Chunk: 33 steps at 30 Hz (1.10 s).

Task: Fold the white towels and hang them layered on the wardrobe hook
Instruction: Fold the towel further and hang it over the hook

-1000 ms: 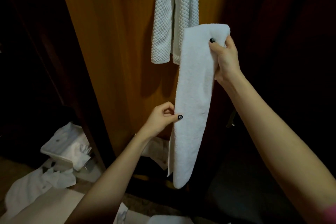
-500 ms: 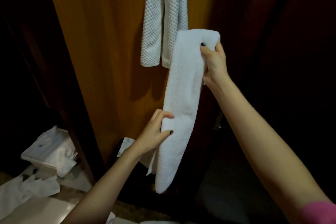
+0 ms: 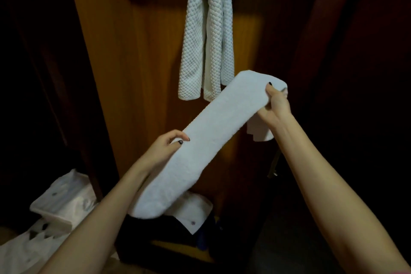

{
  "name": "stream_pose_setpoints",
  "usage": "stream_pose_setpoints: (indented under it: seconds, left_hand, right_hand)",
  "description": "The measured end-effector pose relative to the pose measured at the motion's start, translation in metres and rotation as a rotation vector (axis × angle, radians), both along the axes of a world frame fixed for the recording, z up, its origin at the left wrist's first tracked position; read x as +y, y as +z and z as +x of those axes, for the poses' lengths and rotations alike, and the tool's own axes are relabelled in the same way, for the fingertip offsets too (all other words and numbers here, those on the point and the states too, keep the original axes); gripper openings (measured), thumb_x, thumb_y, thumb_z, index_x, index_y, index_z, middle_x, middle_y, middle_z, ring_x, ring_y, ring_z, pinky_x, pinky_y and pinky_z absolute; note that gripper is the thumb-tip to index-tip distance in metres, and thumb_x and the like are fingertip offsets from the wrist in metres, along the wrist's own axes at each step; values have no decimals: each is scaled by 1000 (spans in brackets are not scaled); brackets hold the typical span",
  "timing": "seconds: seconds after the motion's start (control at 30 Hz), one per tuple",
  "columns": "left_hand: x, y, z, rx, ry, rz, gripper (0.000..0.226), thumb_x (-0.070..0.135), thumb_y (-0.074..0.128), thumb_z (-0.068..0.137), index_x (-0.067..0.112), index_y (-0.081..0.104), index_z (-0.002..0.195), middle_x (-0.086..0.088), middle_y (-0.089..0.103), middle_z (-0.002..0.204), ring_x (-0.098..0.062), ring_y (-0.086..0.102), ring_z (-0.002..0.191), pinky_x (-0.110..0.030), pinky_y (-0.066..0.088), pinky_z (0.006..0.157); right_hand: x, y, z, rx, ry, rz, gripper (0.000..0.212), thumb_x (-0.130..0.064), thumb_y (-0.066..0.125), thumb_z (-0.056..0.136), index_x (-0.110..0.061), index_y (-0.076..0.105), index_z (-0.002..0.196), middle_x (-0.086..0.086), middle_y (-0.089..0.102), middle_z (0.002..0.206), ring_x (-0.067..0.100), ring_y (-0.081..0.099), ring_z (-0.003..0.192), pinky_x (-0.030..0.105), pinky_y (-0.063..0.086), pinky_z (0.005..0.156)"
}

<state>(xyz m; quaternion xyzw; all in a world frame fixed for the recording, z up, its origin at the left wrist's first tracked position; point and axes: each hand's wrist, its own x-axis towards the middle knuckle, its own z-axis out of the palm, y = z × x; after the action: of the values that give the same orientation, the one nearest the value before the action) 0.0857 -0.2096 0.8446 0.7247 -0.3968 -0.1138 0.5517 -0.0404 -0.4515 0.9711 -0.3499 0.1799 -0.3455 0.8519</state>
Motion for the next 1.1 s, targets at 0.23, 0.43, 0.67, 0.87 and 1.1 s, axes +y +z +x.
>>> stream_pose_setpoints:
  seconds: [0.23,0.43,0.67,0.87,1.1]
  left_hand:
    - [2,89,59,-85,8,-89,18,3,71,85,19,64,89,10,61,97,7,57,89,-9,39,81]
    - [-4,184,113,-227,-21,-8,18,17,73,86,35,69,86,18,61,107,8,55,100,-20,41,87]
    - [-22,287,168,-266,-59,-198,18,14,78,78,32,74,81,17,68,97,8,63,90,-8,46,73]
    - [-54,347,226,-137,-126,-407,14,20,71,76,16,71,90,4,74,75,-5,68,66,-17,53,58]
    - [-104,389,285,1,-312,-445,11,21,71,79,17,80,85,-4,76,85,-11,72,77,-21,56,64]
  right_hand:
    - [-1,34,14,-31,76,-115,34,-5,59,95,-4,54,128,13,65,120,23,66,105,38,57,88]
    - [-13,90,34,-114,0,-236,44,2,53,96,-6,45,139,14,64,124,25,67,104,40,60,79]
    - [-20,162,66,-260,-68,-349,48,1,52,97,-8,38,142,17,61,128,18,73,74,31,59,57]
    - [-24,213,116,-326,-94,-344,47,6,48,97,1,34,142,23,59,126,25,69,86,34,62,63]
    - [-47,241,161,-293,-194,-306,53,6,46,97,5,26,146,28,54,132,30,68,93,37,60,68]
